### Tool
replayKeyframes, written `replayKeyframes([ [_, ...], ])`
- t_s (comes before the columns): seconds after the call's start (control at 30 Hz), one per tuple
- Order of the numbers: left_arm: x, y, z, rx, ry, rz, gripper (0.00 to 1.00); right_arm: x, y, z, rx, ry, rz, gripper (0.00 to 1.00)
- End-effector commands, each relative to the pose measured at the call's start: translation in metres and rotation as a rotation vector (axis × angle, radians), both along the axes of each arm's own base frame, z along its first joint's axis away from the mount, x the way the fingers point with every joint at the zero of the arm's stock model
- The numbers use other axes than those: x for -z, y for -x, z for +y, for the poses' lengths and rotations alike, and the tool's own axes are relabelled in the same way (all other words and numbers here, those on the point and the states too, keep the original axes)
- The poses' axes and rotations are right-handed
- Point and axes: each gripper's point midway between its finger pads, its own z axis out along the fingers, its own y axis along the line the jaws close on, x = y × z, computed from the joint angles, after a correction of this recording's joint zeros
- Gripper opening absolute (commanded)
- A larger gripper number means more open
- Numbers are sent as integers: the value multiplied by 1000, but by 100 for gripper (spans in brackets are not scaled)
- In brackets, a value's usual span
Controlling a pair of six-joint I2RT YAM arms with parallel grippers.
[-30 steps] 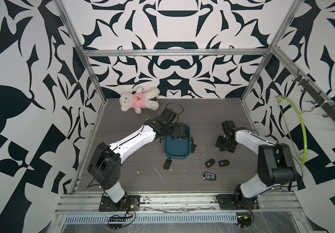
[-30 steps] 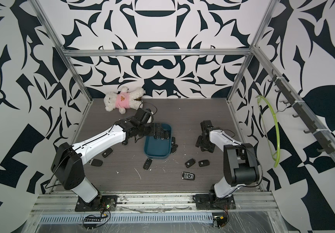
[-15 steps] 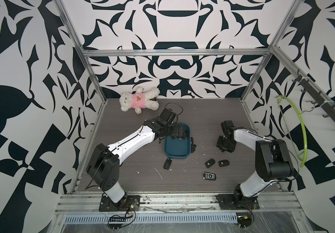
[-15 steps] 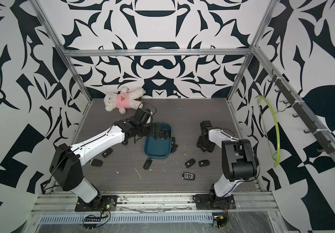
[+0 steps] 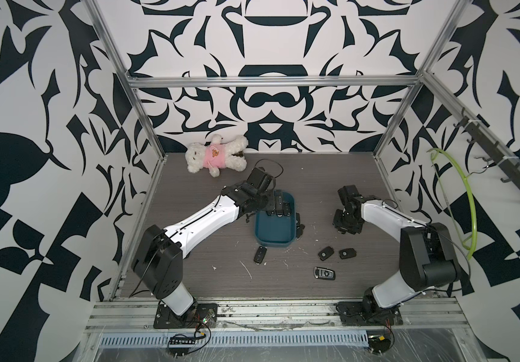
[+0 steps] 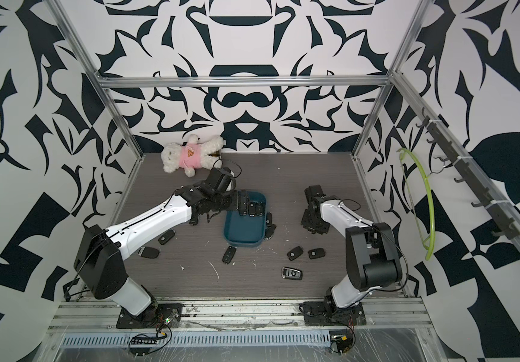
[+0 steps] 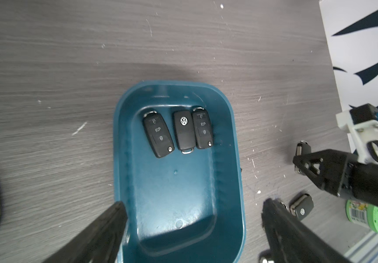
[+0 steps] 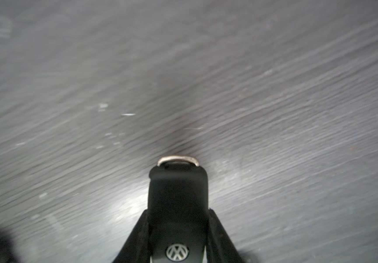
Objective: Place the car key into the storage box
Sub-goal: Pick up the car key from the center of the board.
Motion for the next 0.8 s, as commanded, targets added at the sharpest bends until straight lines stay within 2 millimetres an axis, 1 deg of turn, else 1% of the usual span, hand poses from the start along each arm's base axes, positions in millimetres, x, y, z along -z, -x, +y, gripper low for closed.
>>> replayKeyframes([
  [0.0, -10, 2, 17, -54, -23, -35, 99, -42, -15, 18, -26, 9, -98, 29],
  [0.1, -12, 2, 26, -77, -43, -53, 99, -63, -23, 47, -92, -4, -147, 30],
  [0.2, -15, 4, 38, -112, -64, -74, 99, -80, -30, 86, -171, -31, -189, 30],
  [0.3, -19, 6, 50, -143, -78, -95, 99, -91, -36, 129, -258, -63, -219, 30],
  [0.4, -20, 10, 60, -163, -90, -101, 99, -94, -39, 176, -346, -103, -233, 30],
  [0.5, -20, 14, 71, -186, -100, -101, 99, -88, -40, 220, -430, -145, -232, 30],
  [0.57, -20, 18, 77, -197, -105, -100, 99, -80, -41, 242, -464, -168, -218, 30],
  [0.7, -22, 26, 91, -223, -117, -107, 99, -66, -48, 277, -508, -211, -201, 30],
  [0.77, -23, 29, 96, -234, -118, -110, 99, -58, -52, 288, -513, -235, -188, 30],
])
